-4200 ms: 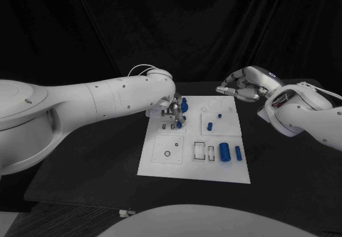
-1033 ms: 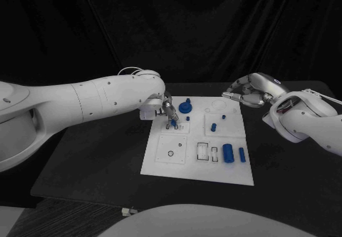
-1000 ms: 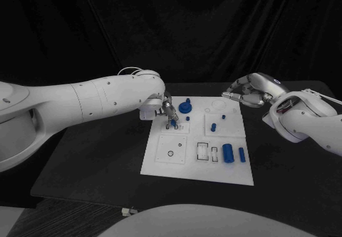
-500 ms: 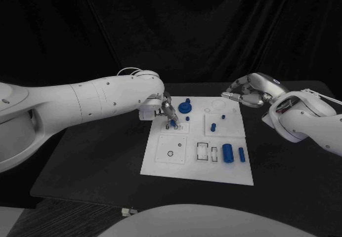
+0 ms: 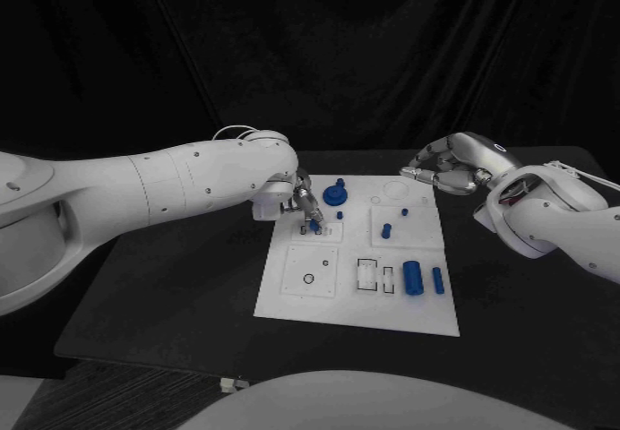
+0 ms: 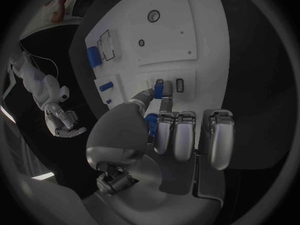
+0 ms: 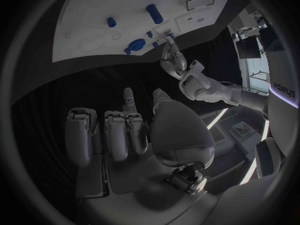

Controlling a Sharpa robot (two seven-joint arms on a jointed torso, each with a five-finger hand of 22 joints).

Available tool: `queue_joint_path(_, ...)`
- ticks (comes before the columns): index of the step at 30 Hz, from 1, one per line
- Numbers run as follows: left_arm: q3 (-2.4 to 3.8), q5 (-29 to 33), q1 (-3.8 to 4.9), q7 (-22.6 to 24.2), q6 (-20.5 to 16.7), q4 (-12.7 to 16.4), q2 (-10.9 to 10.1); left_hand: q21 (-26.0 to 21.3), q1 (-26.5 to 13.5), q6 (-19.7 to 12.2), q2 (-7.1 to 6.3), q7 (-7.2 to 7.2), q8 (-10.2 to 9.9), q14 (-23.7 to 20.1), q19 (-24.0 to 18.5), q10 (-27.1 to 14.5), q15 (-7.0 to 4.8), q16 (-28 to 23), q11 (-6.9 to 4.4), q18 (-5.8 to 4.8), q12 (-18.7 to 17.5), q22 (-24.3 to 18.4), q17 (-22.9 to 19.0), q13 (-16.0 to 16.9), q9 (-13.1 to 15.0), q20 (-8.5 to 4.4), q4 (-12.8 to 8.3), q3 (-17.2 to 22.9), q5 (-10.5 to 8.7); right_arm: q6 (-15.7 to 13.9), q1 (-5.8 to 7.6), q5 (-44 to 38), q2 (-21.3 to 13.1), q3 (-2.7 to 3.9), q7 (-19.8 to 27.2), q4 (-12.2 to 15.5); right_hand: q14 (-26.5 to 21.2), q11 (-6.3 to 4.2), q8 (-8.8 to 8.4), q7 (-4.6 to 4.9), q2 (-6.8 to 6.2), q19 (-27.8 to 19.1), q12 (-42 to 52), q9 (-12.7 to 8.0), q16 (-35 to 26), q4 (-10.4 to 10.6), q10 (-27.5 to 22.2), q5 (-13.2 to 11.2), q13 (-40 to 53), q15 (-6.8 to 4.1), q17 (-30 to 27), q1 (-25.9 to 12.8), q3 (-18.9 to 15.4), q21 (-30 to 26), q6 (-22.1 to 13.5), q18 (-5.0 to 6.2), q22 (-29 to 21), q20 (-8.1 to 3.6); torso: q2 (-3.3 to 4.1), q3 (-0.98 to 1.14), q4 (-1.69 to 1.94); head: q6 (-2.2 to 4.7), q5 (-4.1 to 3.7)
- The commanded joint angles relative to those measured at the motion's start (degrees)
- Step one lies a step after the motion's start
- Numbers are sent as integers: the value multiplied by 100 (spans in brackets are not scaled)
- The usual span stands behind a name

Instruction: Assemble the parts on the task board

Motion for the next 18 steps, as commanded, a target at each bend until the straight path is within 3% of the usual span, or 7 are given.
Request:
queue_joint_path(1, 4, 26, -19, 117, 4, 9, 3, -59, -14, -34, 29, 12, -69, 654, 334, 628, -88, 80, -88, -116, 124, 1241, 1514, 1463, 136, -86, -64, 560, 155, 1, -15, -10, -4, 5, -45, -1, 582, 69, 64, 8, 12, 353, 114, 83, 97, -69, 547, 61, 1518, 29, 1514, 98, 23, -21, 24, 16, 1437, 63, 0, -2, 0, 0, -1)
queue_joint_path(18, 4, 26, -66, 190, -49, -18, 47, -84, -22, -70, 21, 23, -95, 654, 311, 628, -80, 80, -75, -108, 124, 1214, 1514, 1463, 141, -81, -71, 594, 145, 14, -22, -10, 6, 5, -46, -8, 582, 71, 61, 9, 13, 345, 114, 83, 97, -62, 547, 71, 1518, 30, 1514, 117, 20, -36, 23, 21, 1431, 64, -1, 0, -2, 0, 2)
